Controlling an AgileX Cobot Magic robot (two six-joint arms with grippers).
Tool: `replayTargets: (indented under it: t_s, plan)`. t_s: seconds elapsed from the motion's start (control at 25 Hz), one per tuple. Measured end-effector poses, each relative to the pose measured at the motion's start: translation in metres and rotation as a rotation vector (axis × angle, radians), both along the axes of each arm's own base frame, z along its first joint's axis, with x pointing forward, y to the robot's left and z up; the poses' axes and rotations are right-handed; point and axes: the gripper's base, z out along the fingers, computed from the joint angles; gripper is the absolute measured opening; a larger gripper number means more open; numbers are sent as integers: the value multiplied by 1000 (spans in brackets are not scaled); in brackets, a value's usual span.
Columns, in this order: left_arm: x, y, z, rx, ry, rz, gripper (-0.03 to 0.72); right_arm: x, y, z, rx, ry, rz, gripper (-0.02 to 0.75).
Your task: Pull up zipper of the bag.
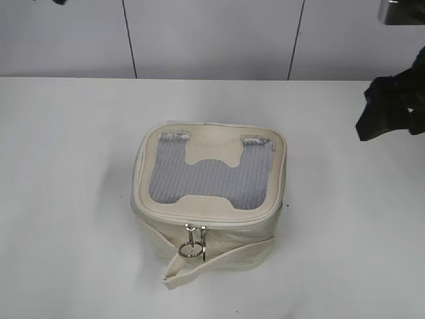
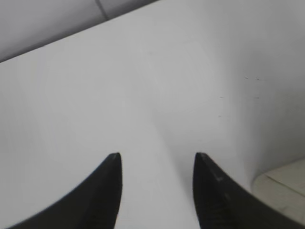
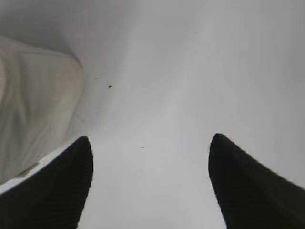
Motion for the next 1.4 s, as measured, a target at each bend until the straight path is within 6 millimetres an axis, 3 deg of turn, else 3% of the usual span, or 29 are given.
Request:
replayTargets:
  t_s: [0.2, 0.36, 0.6, 0.76, 0.92, 1.16, 1.4]
  plan:
    - [-26, 59, 21, -10, -32, 162, 375, 6, -29, -1, -45, 15, -130, 587]
    - [-63, 95, 16, -5, 9, 275, 375, 7, -50, -2, -80, 44, -222, 587]
    - [-144, 109, -8, -24, 33, 338, 375, -2, -58, 2, -114, 86, -266, 587]
    - [-202, 107, -24, -82, -71, 333, 375, -19, -61, 22, -98, 35, -274, 587]
    - [-261, 104, -41, -166, -198, 323, 375, -51, -66, 34, -77, -31, -279, 587]
    - [-318, 101, -81, -256, -287, 307, 375, -113, -77, 29, -52, -113, -283, 587]
    - [-360, 101, -78, -301, -508, 280, 372, -178, -89, 11, -41, -259, -282, 587]
